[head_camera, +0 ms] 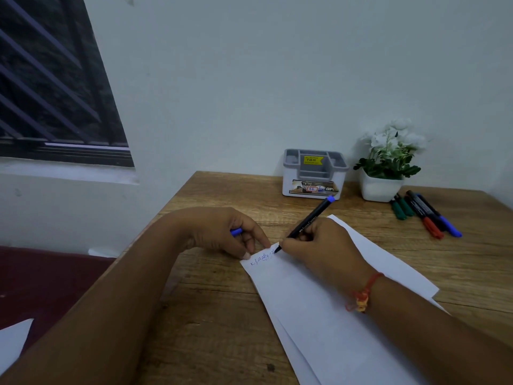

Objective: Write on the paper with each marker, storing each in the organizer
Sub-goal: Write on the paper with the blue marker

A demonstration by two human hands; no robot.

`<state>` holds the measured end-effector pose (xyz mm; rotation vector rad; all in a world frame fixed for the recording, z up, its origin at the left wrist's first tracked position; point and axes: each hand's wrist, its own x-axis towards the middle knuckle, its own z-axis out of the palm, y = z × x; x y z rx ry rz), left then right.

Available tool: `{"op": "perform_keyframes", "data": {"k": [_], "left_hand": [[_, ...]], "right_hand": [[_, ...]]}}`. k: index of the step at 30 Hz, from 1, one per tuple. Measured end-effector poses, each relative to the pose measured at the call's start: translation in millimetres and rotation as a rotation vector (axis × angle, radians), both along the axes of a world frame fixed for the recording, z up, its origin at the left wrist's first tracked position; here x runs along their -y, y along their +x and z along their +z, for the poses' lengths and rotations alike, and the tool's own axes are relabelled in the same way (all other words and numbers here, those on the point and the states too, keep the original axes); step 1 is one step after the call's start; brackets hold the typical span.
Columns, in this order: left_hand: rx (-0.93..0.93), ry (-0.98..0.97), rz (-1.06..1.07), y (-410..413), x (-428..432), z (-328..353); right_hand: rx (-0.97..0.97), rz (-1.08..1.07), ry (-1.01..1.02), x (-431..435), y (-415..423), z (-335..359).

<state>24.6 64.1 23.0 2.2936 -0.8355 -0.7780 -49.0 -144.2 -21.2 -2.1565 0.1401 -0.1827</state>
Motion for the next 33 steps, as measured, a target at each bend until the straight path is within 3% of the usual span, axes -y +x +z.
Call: {"op": "perform_keyframes", "data": {"k": [20,26,33], "left_hand": [[0.01,-0.001,-0.009,-1.2,0.9,0.2],[0.014,-0.002,0.003,-1.0,0.5,-0.6],[0.02,-0.056,0.041,-0.4,-1.2,-0.7]], "right_hand": [[-0.029,0.082,-0.048,-1.2,-2.9,5.0],[-0.008,0.014,-0.042,-1.6,0.8,1.4],[0.031,-0.013,0.266,4.3,0.5,7.0]]}}
